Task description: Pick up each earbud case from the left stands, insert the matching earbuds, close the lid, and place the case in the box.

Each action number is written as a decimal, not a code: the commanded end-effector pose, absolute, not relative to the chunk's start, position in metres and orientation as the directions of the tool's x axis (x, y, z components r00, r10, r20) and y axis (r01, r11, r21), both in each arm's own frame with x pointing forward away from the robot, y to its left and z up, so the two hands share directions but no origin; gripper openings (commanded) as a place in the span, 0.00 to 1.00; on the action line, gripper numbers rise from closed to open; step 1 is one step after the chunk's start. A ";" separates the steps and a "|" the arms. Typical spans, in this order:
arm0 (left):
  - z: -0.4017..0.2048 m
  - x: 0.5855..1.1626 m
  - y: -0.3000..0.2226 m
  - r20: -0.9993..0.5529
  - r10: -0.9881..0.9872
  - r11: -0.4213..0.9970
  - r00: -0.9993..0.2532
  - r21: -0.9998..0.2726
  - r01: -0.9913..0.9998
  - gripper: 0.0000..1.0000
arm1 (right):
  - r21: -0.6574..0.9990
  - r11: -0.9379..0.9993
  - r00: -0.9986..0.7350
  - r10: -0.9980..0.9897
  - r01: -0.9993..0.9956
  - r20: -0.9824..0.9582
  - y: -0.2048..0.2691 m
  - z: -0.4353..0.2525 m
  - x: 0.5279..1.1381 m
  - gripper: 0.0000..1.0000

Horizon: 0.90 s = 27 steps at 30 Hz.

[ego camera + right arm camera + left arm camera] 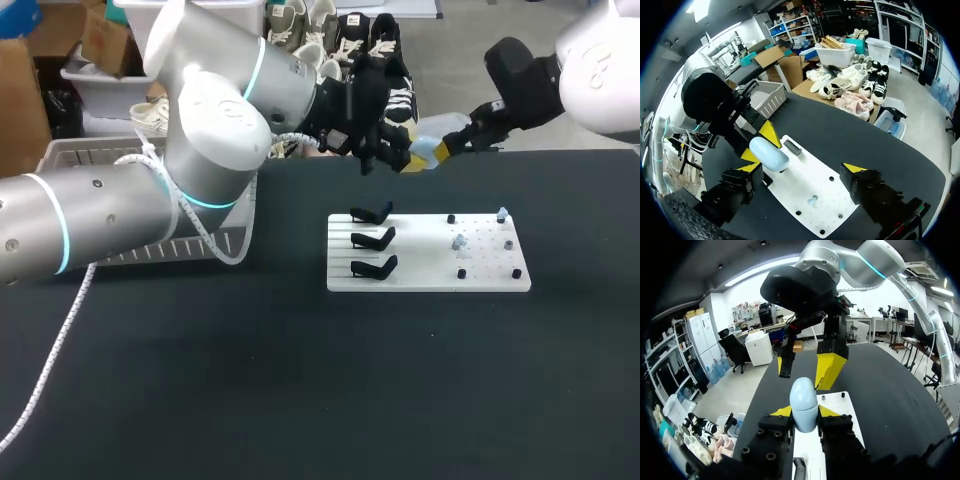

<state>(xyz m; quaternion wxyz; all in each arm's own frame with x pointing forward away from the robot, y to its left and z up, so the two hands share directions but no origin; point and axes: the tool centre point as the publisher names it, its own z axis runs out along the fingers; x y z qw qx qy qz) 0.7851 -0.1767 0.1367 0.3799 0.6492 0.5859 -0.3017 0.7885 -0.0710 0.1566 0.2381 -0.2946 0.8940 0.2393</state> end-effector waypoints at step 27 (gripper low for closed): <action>0.135 0.760 -0.171 -0.964 0.192 0.057 0.182 0.196 0.979 0.00 | 0.160 0.819 -0.740 -0.392 -0.552 -0.547 -0.140 0.176 0.779 1.00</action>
